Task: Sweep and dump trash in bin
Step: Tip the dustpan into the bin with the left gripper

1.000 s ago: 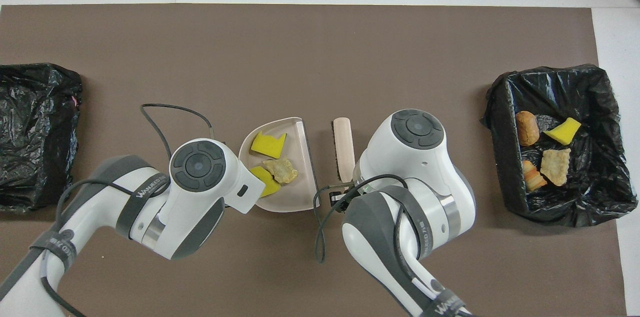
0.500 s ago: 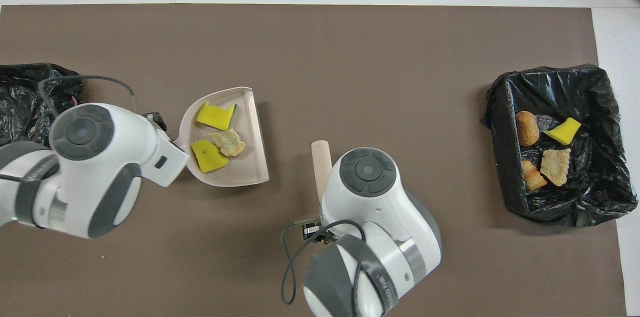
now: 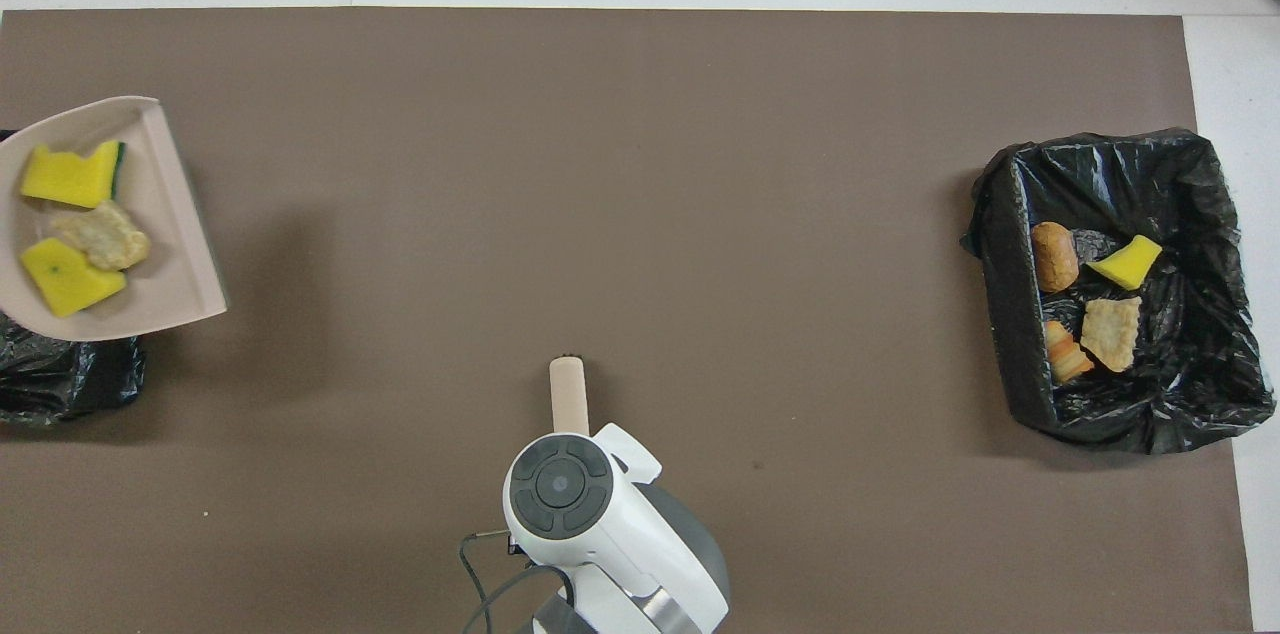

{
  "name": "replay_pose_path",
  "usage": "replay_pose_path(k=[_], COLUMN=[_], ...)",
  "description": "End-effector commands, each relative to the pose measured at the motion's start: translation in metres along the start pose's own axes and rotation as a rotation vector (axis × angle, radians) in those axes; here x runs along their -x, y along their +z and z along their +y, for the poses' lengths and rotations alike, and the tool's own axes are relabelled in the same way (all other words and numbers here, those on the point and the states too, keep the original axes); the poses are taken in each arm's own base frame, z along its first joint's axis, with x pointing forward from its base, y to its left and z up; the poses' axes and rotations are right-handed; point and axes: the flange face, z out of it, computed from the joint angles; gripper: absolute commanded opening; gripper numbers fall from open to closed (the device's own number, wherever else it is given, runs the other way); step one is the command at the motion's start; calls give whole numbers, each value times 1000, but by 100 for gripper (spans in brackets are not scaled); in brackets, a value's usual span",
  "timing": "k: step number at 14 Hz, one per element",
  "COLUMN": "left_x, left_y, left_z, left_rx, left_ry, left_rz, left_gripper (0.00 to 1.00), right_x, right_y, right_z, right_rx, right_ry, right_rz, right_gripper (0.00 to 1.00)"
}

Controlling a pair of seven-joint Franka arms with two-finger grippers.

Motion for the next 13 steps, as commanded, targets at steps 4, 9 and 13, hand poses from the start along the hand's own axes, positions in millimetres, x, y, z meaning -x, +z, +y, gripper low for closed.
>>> replay_pose_path(k=[4,9,13], left_x=[86,97,91], left_y=[-2,16,43], left_z=[-51,-69,-74], left_rx=[-15,-77,-54], left_ry=[148,228,316], left_rz=[-200,-504,-720], left_gripper=[0,0,0], right_x=[-8,-38,-72], right_y=[-23,-112,-190], right_z=[-1,34,105], right_rx=[1,87,136], right_ry=[15,-87,-215], right_rz=[23,81,137], right_gripper=[100,100,100])
